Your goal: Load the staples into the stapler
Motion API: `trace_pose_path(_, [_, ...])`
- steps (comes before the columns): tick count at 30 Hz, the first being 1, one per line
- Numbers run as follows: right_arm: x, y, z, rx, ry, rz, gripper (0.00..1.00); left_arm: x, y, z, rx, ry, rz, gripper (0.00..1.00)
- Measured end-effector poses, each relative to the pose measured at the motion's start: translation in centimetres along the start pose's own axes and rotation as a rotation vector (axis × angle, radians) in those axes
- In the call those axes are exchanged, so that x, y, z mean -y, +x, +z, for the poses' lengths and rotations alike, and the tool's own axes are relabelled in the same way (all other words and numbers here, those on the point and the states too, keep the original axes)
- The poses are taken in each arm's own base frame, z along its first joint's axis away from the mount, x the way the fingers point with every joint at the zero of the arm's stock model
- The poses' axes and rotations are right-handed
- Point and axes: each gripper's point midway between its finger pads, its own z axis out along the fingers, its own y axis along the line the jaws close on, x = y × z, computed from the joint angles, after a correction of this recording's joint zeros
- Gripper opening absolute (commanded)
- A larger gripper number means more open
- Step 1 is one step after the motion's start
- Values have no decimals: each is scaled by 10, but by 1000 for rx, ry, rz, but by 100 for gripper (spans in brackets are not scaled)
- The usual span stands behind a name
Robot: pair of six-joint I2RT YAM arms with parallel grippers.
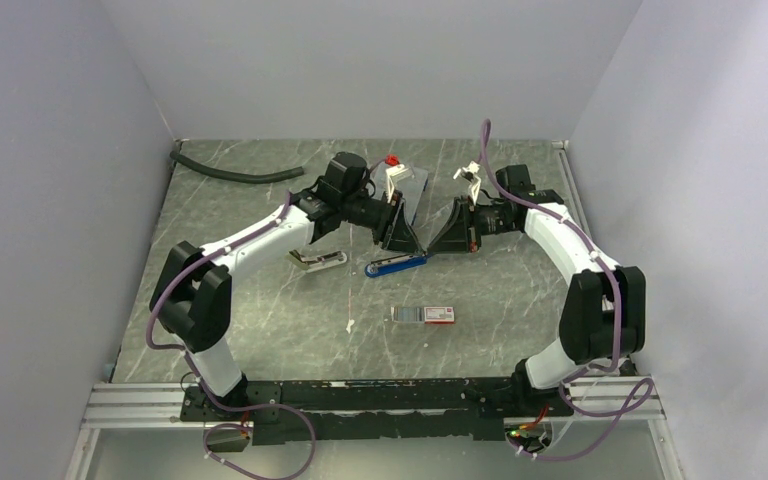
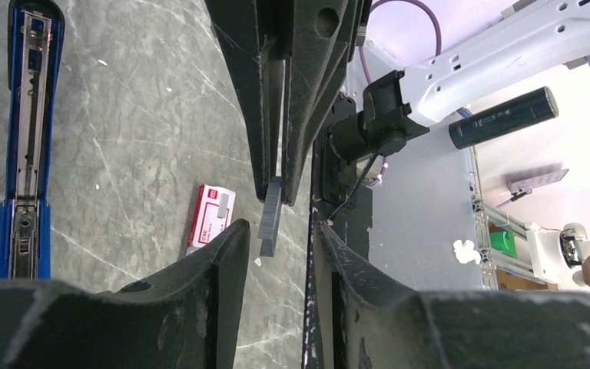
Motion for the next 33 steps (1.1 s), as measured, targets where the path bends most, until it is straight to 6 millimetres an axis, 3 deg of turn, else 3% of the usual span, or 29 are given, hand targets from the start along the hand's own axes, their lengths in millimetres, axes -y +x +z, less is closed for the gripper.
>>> trace_pose_path(33, [1,11,2,-6,-39,51,14,2,2,1,-7,16,-7,19])
